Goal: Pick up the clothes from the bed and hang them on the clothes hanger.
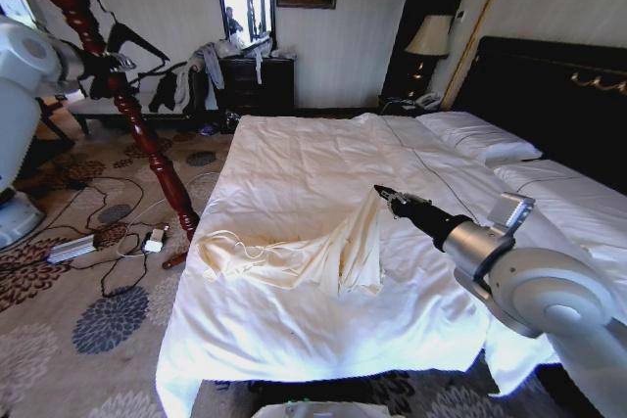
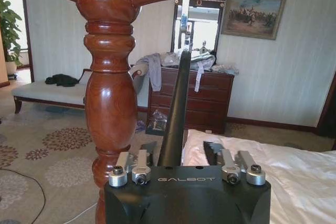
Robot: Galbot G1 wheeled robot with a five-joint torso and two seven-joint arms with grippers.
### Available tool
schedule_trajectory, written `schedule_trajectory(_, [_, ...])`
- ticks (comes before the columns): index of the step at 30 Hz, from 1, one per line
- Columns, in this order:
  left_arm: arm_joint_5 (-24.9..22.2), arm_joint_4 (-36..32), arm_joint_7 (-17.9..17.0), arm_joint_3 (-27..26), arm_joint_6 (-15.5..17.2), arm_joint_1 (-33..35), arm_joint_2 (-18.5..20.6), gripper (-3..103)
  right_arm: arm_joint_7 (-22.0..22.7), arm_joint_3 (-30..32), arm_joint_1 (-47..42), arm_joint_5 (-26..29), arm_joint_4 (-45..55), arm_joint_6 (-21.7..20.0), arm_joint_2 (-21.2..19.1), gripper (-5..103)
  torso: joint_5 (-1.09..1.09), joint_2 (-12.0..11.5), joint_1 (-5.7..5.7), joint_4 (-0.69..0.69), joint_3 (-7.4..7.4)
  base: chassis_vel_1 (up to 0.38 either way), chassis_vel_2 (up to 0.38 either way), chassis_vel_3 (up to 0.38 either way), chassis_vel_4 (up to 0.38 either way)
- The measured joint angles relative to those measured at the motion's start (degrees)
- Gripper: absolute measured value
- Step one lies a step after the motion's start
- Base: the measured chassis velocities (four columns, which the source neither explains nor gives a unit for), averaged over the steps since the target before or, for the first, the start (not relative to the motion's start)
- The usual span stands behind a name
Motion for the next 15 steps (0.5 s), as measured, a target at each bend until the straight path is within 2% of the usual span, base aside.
schedule_trajectory(3, [-0.14, -0.46, 0.32, 0.0, -0.07, 0.11, 0.16, 34, 0.1, -0.02, -0.06, -0.14, 0.0, 0.04, 0.02, 0, 0.01, 0.0, 0.0, -0.01, 0.0, 0.0, 0.0, 0.0, 0.0])
schedule_trajectory(5, [-0.21, -0.69, 0.38, 0.0, -0.09, 0.18, 0.26, 34, 0.11, -0.02, -0.06, -0.18, 0.0, 0.05, 0.02, 0, 0.01, 0.0, 0.0, -0.01, 0.0, 0.0, 0.0, 0.0, 0.0])
schedule_trajectory(7, [-0.3, -1.28, 0.64, -0.02, -0.14, 0.43, 0.55, 24, 0.13, -0.07, -0.07, -0.35, 0.0, 0.08, 0.07, 0, 0.0, 0.0, 0.0, 0.0, 0.0, 0.0, 0.0, 0.0, 0.0])
schedule_trajectory(8, [-0.29, -1.53, 0.78, -0.04, -0.16, 0.56, 0.67, 24, 0.13, -0.11, -0.08, -0.44, 0.0, 0.08, 0.09, 0, 0.0, 0.0, 0.0, 0.0, 0.0, 0.0, 0.0, 0.0, 0.0])
schedule_trajectory(9, [-0.1, -2.0, 1.13, -0.08, -0.2, 0.86, 0.97, 18, 0.13, -0.2, -0.17, -0.74, 0.0, 0.1, 0.15, 0, 0.0, 0.0, 0.0, 0.0, 0.0, 0.0, 0.0, 0.0, 0.0])
schedule_trajectory(15, [0.27, -2.86, 1.84, -0.51, -0.27, 1.19, 1.46, 18, 0.14, -0.22, -0.36, -1.12, 0.0, 0.18, 0.09, 0, -0.01, 0.0, 0.0, 0.0, 0.0, 0.0, 0.0, 0.0, 0.0])
